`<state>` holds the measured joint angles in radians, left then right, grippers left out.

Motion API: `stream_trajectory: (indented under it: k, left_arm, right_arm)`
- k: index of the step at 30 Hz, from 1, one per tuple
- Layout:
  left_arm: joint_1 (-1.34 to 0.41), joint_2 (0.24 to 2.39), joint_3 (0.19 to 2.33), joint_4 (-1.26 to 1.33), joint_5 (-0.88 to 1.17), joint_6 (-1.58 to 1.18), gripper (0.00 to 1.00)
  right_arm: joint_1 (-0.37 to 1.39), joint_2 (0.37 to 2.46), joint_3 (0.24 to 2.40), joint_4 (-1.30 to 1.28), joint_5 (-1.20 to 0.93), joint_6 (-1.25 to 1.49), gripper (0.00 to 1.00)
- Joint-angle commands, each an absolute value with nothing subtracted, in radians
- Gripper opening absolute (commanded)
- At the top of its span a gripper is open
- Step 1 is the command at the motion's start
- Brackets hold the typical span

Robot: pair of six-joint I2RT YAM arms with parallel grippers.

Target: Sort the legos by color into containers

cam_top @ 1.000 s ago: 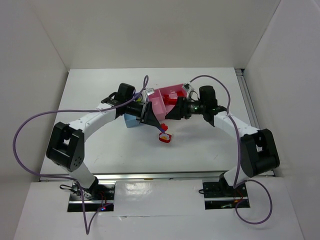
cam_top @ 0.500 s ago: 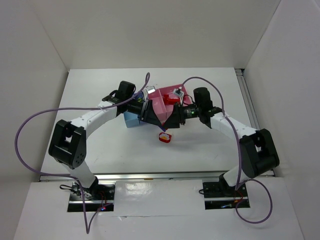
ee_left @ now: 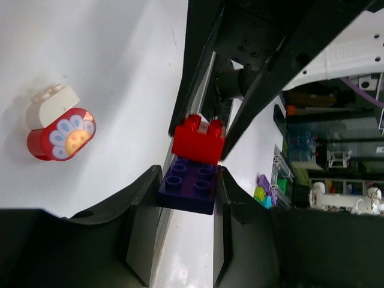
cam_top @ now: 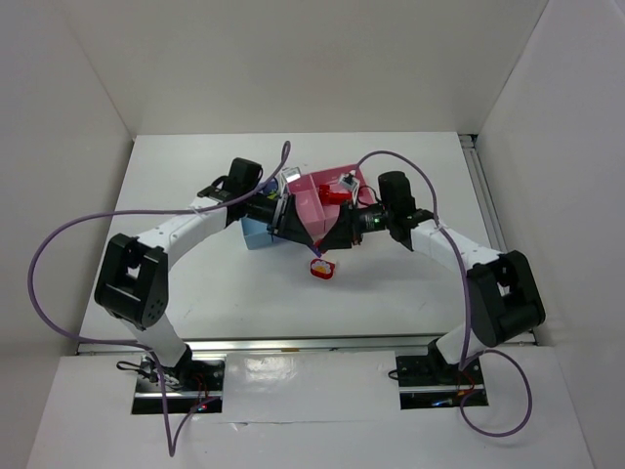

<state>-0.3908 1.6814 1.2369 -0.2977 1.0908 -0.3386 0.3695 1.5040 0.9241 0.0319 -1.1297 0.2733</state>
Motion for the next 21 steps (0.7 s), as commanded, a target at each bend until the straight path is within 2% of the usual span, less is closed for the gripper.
stream_trajectory:
  k: [1, 5, 8, 11, 12, 14, 17, 18, 21]
  left_arm:
    - [-0.356, 1.654, 1.224, -0.267, 1.117, -0.314, 0.00]
    - [-0.324, 1.623, 1.174, -0.282, 1.081, -0.304, 0.00]
    - [-0.314, 1.611, 1.132, -0.282, 1.081, -0.304, 0.00]
    - [-0.314, 1.592, 1.132, -0.282, 1.032, -0.313, 0.00]
    - [-0.314, 1.583, 1.132, -0.282, 1.017, -0.328, 0.00]
    - [-0.314, 1.583, 1.132, -0.308, 0.974, -0.328, 0.00]
    - [-0.314, 1.560, 1.141, -0.350, 0.907, -0.328, 0.00]
    - [-0.314, 1.560, 1.141, -0.359, 0.887, -0.328, 0.00]
    - [-0.314, 1.539, 1.161, -0.377, 0.818, -0.328, 0.00]
  right_arm:
    - [0.316, 1.473, 0.891, 0.063, -1.035, 0.333, 0.08]
    - [0.296, 1.473, 0.876, 0.074, -0.965, 0.362, 0.08]
    - [0.296, 1.485, 0.920, 0.095, -0.827, 0.434, 0.08]
    - [0.296, 1.531, 1.017, 0.033, -0.550, 0.468, 0.08]
    - [0.311, 1.545, 1.049, 0.000, -0.373, 0.468, 0.08]
    - [0.336, 1.609, 1.149, -0.047, -0.231, 0.468, 0.08]
    - [0.336, 1.721, 1.273, -0.115, -0.120, 0.457, 0.09]
    - [0.336, 1.748, 1.296, -0.115, -0.120, 0.443, 0.14]
    - [0.336, 1.845, 1.391, -0.147, -0.089, 0.430, 0.18]
